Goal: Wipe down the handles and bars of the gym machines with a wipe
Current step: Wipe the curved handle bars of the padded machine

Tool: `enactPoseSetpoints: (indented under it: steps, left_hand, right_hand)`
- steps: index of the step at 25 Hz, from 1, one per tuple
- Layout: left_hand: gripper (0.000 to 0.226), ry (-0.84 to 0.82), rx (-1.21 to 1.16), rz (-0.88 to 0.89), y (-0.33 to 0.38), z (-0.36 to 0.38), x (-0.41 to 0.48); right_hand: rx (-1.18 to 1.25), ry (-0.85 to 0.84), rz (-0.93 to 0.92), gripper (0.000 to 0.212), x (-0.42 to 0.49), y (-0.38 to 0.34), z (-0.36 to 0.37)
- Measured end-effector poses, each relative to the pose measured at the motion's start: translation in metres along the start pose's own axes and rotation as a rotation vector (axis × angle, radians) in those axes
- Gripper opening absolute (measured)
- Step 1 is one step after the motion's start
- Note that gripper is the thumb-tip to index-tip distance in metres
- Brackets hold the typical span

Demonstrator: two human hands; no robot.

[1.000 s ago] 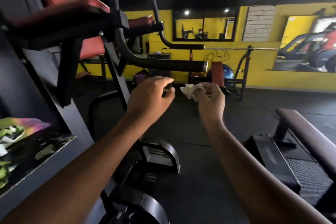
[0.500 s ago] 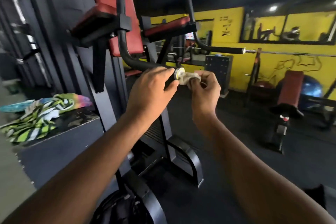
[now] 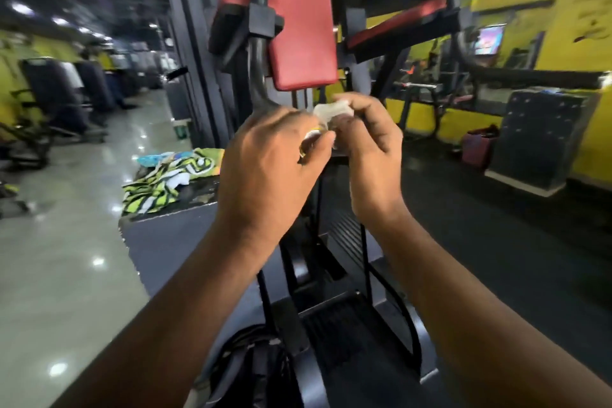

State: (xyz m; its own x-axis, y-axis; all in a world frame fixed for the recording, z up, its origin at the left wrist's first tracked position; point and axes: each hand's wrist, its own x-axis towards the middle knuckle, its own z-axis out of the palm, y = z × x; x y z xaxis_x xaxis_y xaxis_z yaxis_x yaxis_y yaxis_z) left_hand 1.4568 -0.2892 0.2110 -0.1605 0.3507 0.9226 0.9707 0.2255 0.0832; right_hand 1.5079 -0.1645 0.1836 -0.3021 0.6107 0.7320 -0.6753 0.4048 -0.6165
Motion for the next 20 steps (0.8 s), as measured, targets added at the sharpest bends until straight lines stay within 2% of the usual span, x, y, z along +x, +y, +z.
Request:
enactPoseSetpoints:
  steps: [3, 5, 9, 13, 15, 18, 20]
  left_hand:
    - [0.023, 0.033, 0.122, -0.065, 0.008, 0.0, -0.002]
    - [0.022, 0.028, 0.171, -0.072, 0.015, -0.002, -0.006]
    - [0.019, 0.052, 0.373, -0.175, 0.037, 0.005, -0.006]
    - [0.018, 0.097, 0.572, -0.275, 0.066, 0.019, -0.004]
    - [0.016, 0.112, 0.622, -0.352, 0.077, 0.025, -0.003]
    - [0.018, 0.133, 0.763, -0.424, 0.093, 0.034, -0.002]
    - [0.02, 0.141, 0.835, -0.457, 0.099, 0.038, -0.001]
  right_hand:
    - [0.085, -0.208, -0.051, 0.026, -0.003, 0.013, -0.006]
    - [0.168, -0.254, -0.038, 0.028, -0.004, 0.022, -0.011]
    - [0.03, -0.374, -0.211, 0.023, 0.01, 0.04, -0.021]
    - [0.018, -0.467, -0.285, 0.019, 0.045, 0.059, -0.013]
    - [0.092, -0.536, -0.298, 0.018, 0.049, 0.061, -0.011]
    - [0.15, -0.682, -0.475, 0.026, 0.053, 0.062, -0.017]
    - [0.086, -0.722, -0.496, 0.033, 0.073, 0.064, -0.011]
